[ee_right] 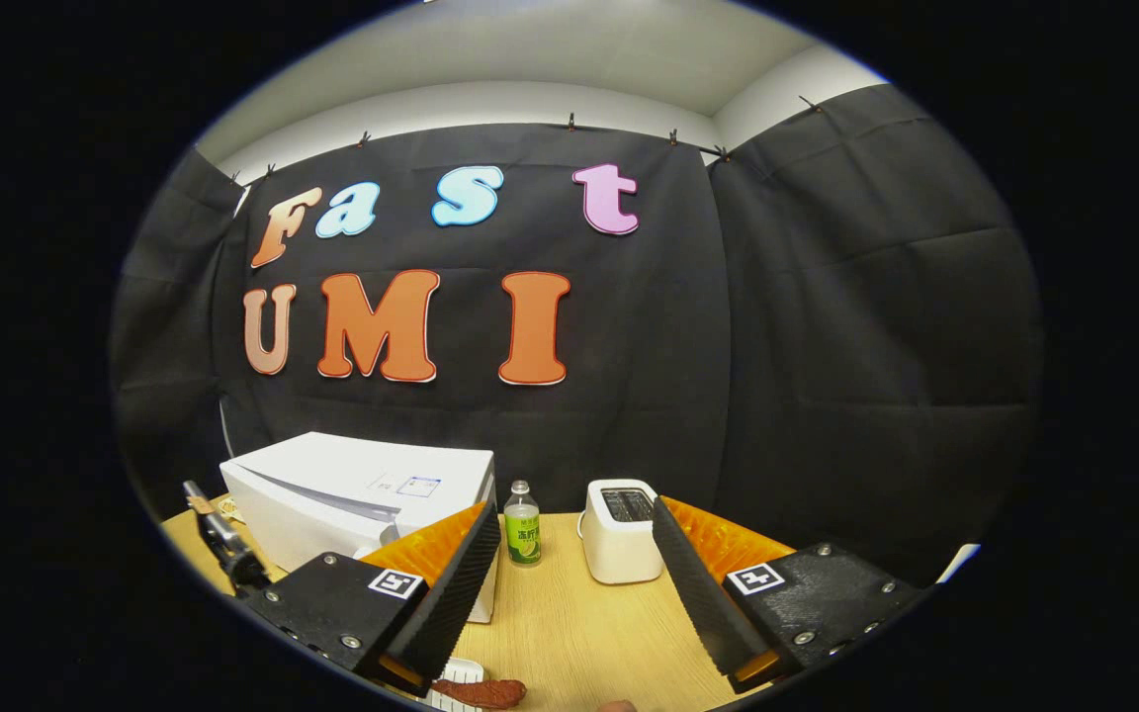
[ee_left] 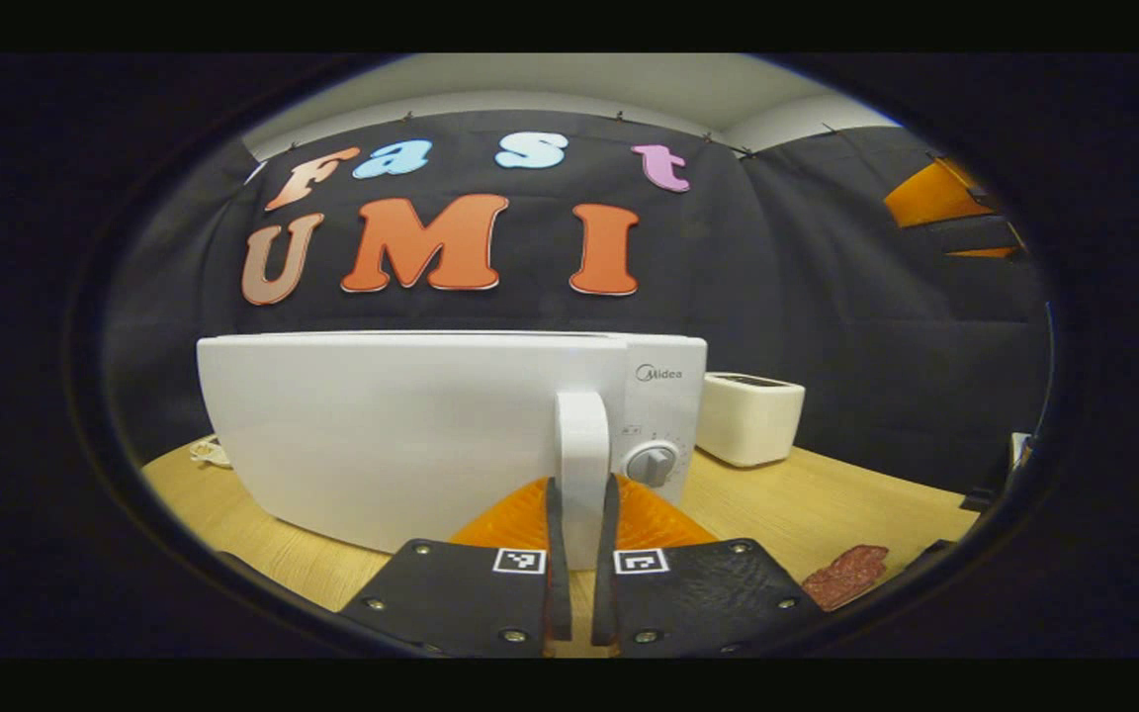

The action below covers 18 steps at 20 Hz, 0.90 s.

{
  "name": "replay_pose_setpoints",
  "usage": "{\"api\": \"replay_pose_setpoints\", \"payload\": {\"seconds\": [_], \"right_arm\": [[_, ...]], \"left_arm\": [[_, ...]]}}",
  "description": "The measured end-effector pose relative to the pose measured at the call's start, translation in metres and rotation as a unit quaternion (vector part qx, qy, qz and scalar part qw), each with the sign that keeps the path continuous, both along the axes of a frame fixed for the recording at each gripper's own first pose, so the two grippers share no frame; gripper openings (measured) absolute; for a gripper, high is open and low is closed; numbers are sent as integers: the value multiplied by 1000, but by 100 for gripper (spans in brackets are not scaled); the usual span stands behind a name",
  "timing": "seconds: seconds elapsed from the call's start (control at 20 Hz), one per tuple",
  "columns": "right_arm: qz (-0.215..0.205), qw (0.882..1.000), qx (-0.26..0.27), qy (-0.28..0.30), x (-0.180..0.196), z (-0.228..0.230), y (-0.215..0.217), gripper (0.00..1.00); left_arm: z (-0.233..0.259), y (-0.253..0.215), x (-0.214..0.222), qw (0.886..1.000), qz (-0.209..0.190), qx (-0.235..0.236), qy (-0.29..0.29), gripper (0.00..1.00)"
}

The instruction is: Open the microwave oven with the left hand, put the food in, and close the microwave oven.

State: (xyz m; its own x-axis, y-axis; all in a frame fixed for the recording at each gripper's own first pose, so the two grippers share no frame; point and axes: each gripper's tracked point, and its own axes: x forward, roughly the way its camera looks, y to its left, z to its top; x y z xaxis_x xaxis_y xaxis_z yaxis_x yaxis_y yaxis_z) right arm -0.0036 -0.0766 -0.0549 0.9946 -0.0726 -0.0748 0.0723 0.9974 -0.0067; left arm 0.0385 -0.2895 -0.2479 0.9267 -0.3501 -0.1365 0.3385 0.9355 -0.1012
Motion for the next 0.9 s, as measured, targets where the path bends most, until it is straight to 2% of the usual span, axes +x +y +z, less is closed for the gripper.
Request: {"api": "replay_pose_setpoints", "payload": {"seconds": [0.25,0.4,0.5,0.55,0.65,0.9], "right_arm": [[10,1000,-5,3,-6,-5,7,96],[12,1000,-1,0,-9,-3,9,96],[15,1000,4,-4,-12,-1,12,96],[16,1000,4,-5,-13,-1,14,96],[19,1000,4,-6,-15,-1,18,96],[36,999,8,-7,-20,-1,38,96]], "left_arm": [[7,27,-55,996,-84,-24,7,10],[10,50,-86,993,-111,-25,13,10],[13,65,-101,992,-122,-27,18,7],[15,73,-108,992,-126,-26,17,10],[16,90,-123,991,-129,-20,14,10],[19,129,-152,993,-113,-21,22,10]]}}
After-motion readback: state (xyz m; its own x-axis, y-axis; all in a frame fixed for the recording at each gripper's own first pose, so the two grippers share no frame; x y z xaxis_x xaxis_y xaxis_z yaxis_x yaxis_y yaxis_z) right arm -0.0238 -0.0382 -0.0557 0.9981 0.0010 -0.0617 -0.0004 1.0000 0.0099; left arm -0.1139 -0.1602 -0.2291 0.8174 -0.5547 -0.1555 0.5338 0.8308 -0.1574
